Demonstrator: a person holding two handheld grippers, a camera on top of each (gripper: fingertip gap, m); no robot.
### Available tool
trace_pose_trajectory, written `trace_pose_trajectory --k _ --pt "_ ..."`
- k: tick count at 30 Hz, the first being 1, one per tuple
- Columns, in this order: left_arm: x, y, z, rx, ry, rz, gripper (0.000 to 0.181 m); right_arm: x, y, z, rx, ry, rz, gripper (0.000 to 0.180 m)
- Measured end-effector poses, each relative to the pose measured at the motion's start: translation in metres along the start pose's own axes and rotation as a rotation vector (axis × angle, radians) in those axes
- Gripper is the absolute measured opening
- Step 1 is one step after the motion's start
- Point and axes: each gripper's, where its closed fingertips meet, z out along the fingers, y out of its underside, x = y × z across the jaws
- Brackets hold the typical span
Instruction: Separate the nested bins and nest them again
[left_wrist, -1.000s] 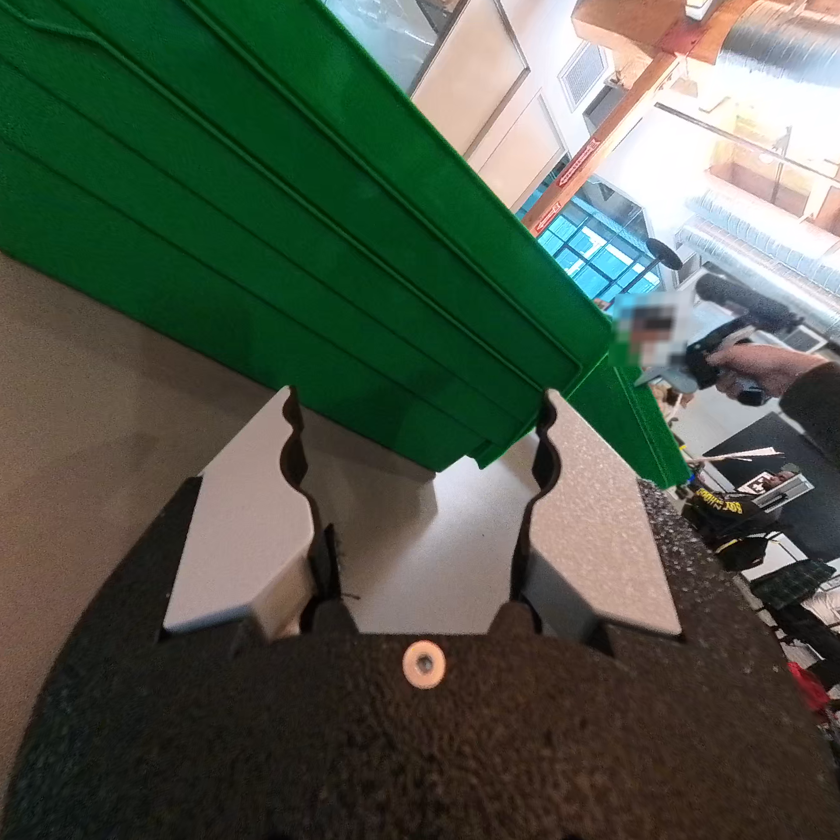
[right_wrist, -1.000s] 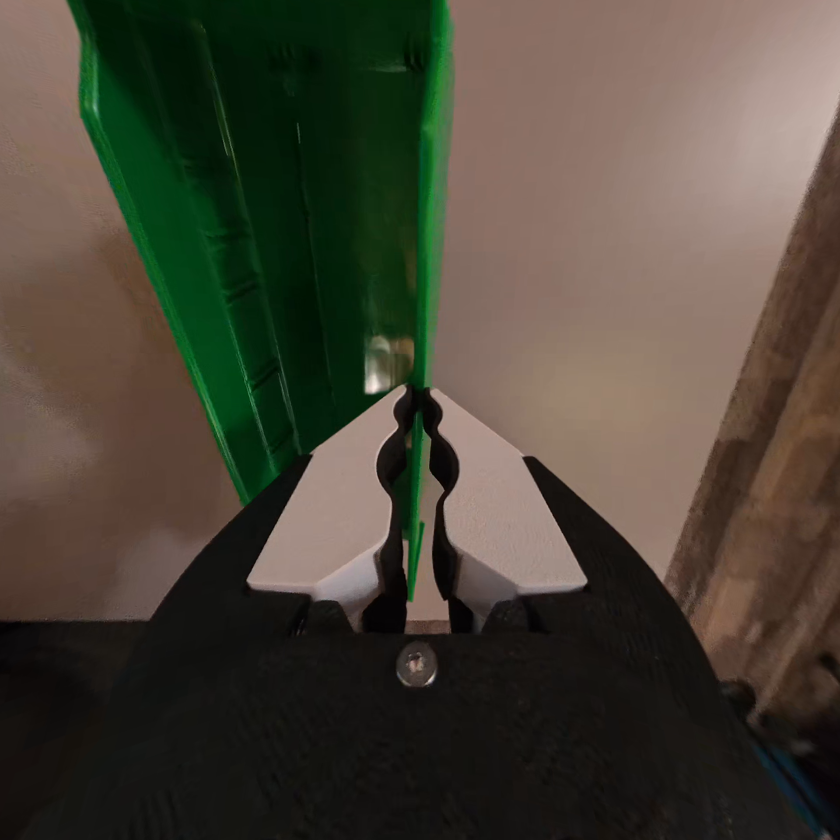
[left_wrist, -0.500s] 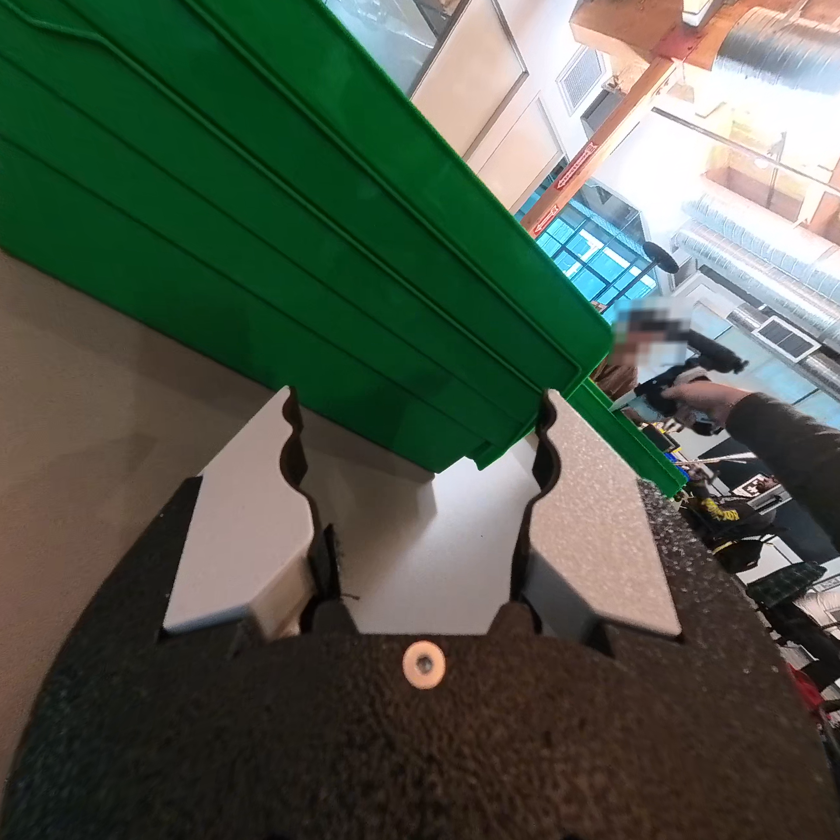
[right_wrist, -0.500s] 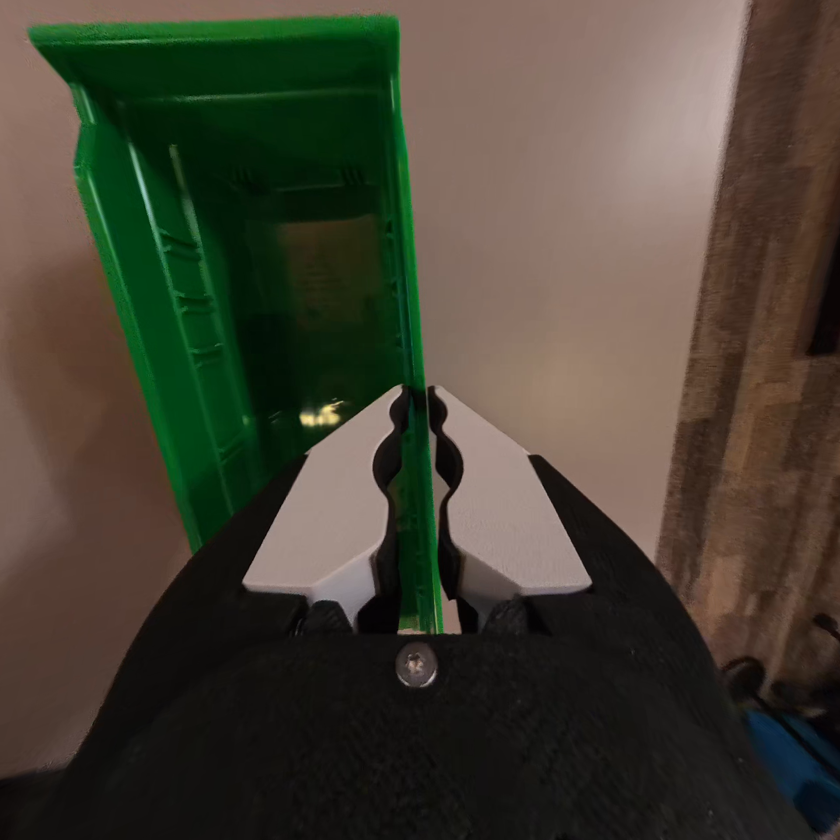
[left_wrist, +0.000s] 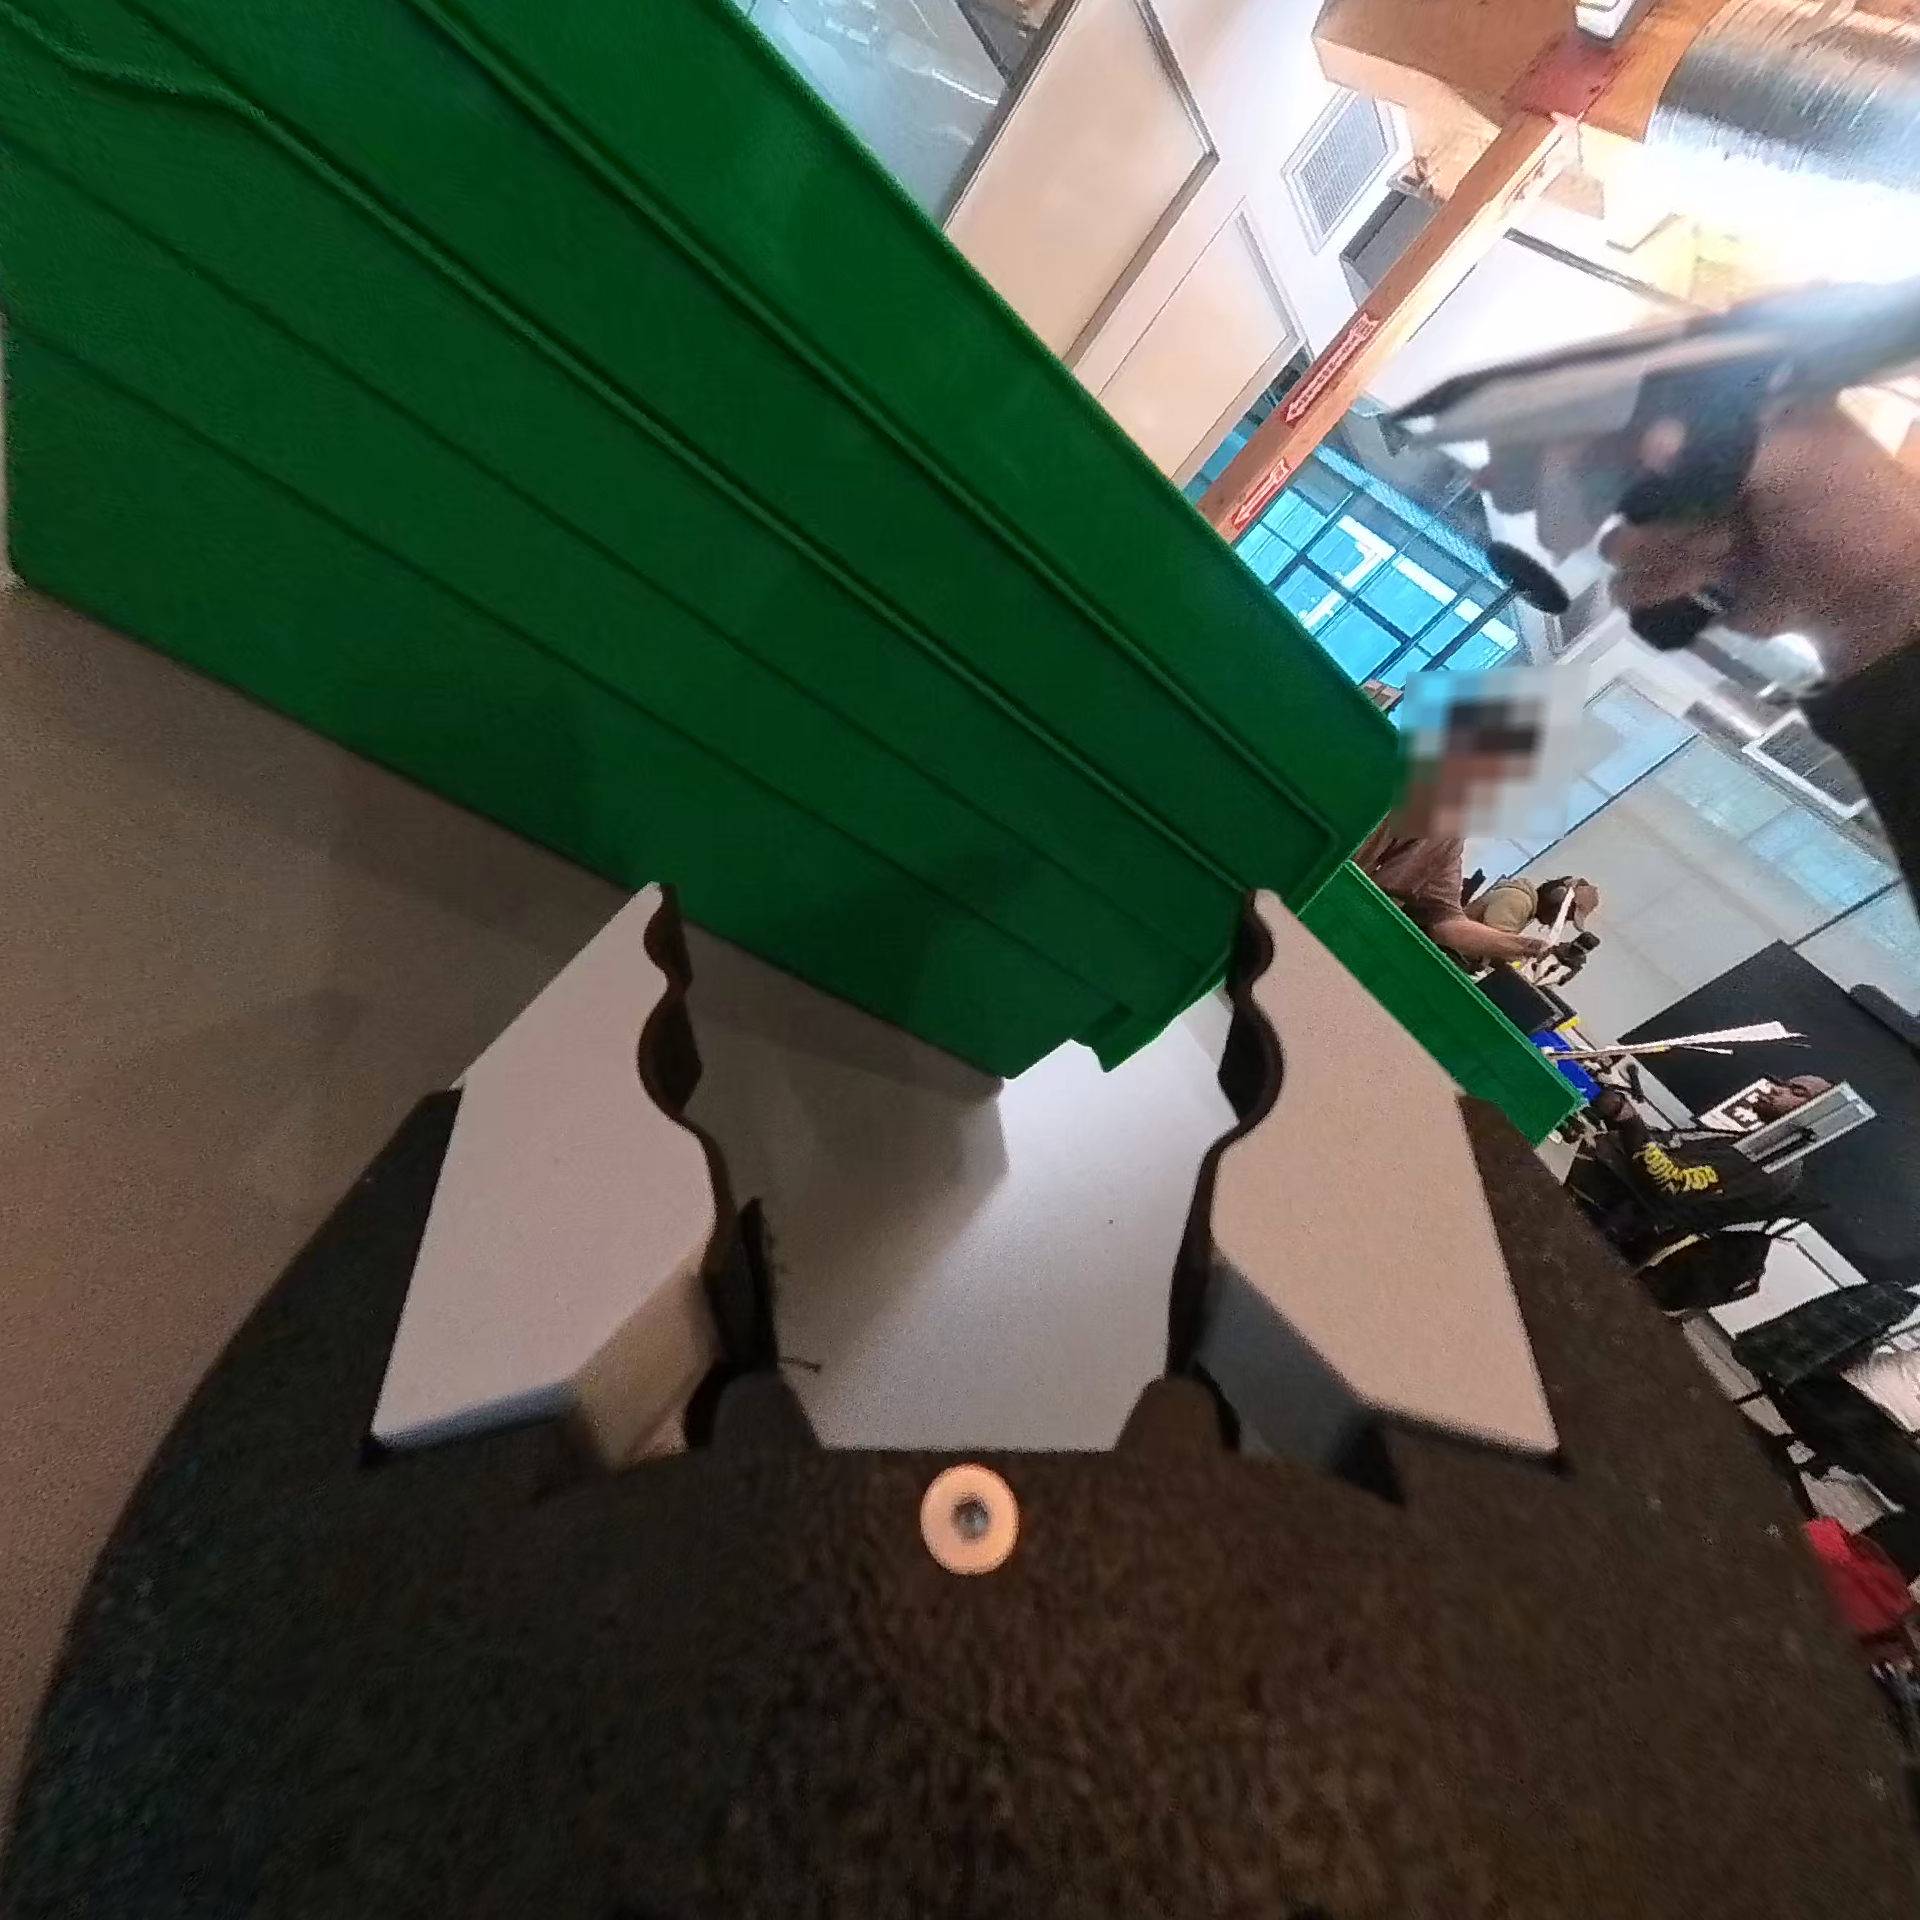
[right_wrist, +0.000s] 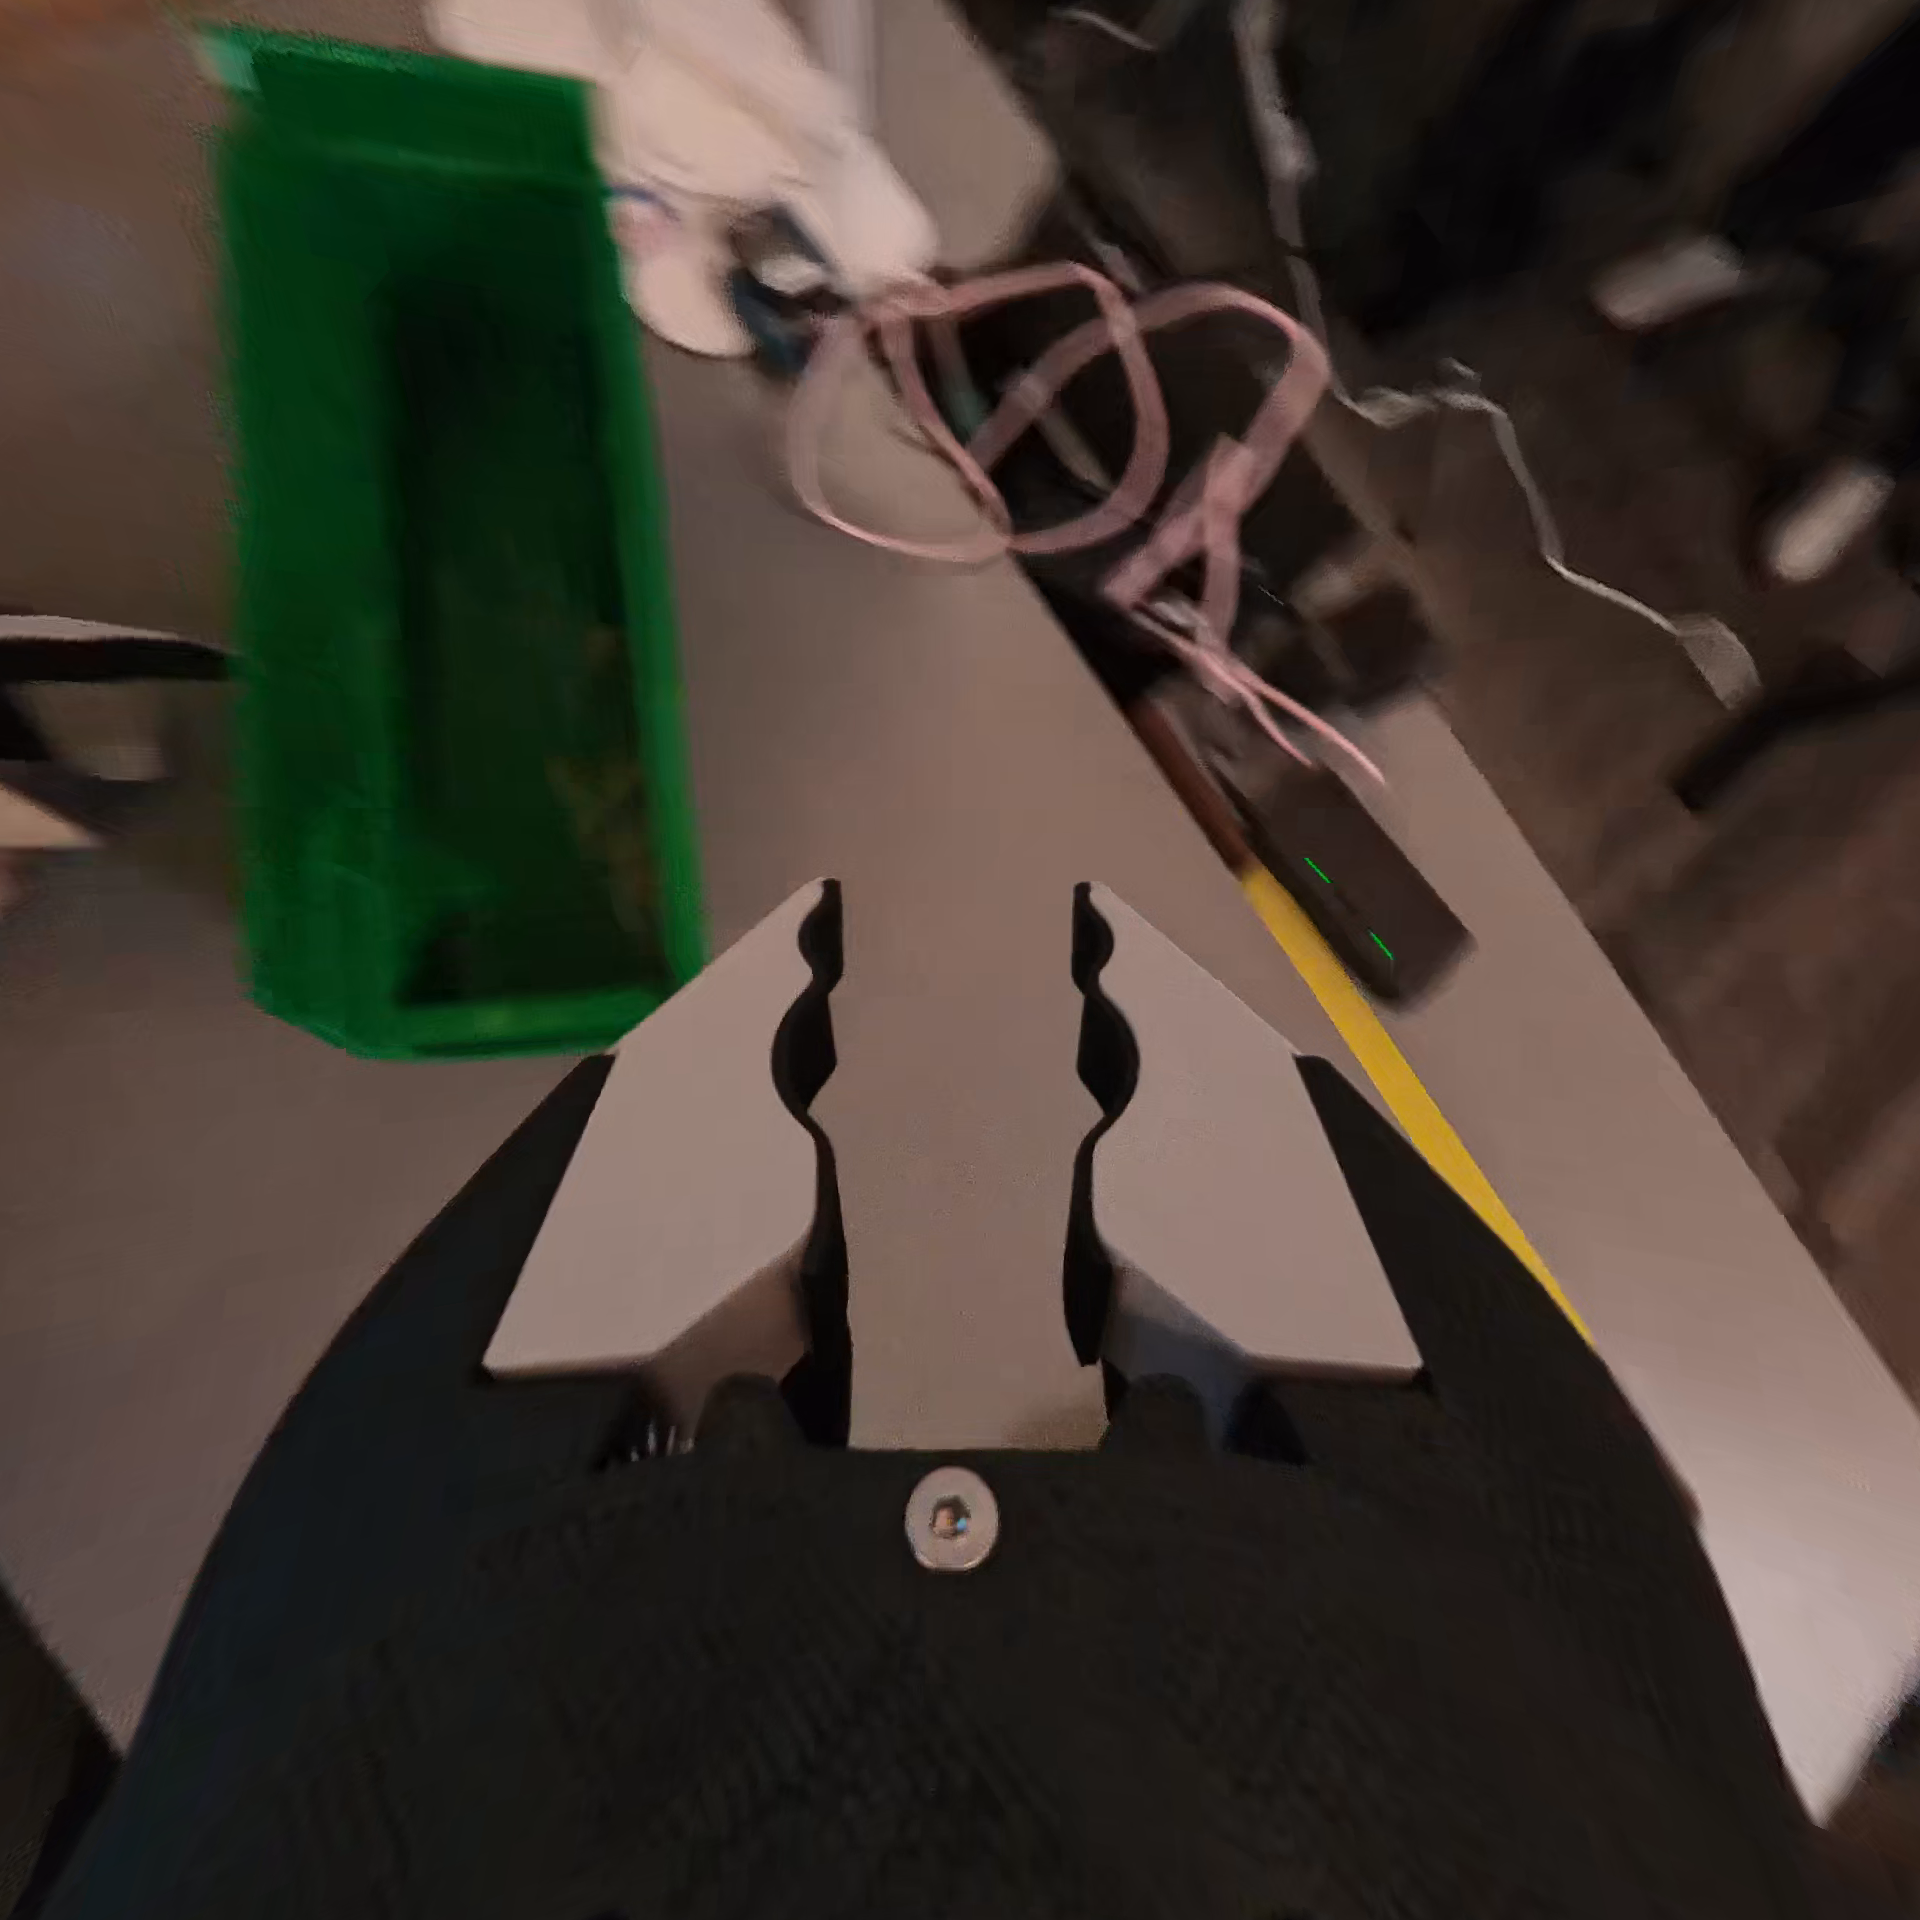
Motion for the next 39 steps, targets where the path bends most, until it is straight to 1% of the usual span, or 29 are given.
trace_pose_trajectory --k 2,5,7,9,11,13,14,16,17,19,21,23,31,39 --pt "0.0 -0.001 -0.001 0.006 0.007 -0.007 0.102 -0.048 -0.033 0.031 -0.016 -0.089 -0.099 0.043" --pt "0.001 0.0 0.0 0.001 0.011 -0.006 0.102 -0.085 -0.056 0.078 -0.099 -0.123 -0.2 0.043" --pt "0.002 -0.001 -0.001 0.001 0.017 -0.009 0.102 -0.096 -0.06 0.104 -0.163 -0.138 -0.217 0.044" --pt "0.0 -0.002 -0.003 0.01 0.018 -0.018 0.102 -0.104 -0.06 0.126 -0.205 -0.18 -0.179 0.043" --pt "0.0 -0.005 -0.005 0.022 0.024 -0.031 0.102 -0.108 -0.055 0.142 -0.248 -0.203 -0.143 0.043" --pt "-0.001 -0.006 -0.005 0.025 0.031 -0.043 0.102 -0.112 -0.047 0.152 -0.301 -0.213 -0.127 0.038" --pt "0.0 -0.005 -0.005 0.022 0.033 -0.045 0.102 -0.116 -0.042 0.154 -0.339 -0.225 -0.114 0.033" --pt "0.001 -0.005 -0.005 0.02 0.04 -0.049 0.102 -0.116 -0.039 0.154 -0.379 -0.179 -0.093 0.01" --pt "0.001 -0.006 -0.005 0.022 0.043 -0.053 0.102 -0.117 -0.04 0.152 -0.381 -0.17 -0.089 0.008" --pt "0.0 -0.008 -0.006 0.033 0.051 -0.068 0.102 -0.128 -0.047 0.142 -0.361 -0.22 -0.063 0.001" --pt "0.0 -0.009 -0.007 0.041 0.056 -0.08 0.102 -0.138 -0.05 0.134 -0.357 -0.256 -0.054 0.001" --pt "0.001 -0.008 -0.006 0.038 0.057 -0.078 0.102 -0.139 -0.047 0.132 -0.38 -0.229 -0.078 0.001" --pt "0.001 -0.009 -0.007 0.043 0.062 -0.081 0.102 -0.141 -0.047 0.129 -0.363 -0.274 -0.016 0.001" --pt "0.001 -0.01 -0.007 0.046 0.061 -0.08 0.101 -0.153 -0.055 0.136 -0.279 -0.472 0.246 0.003"
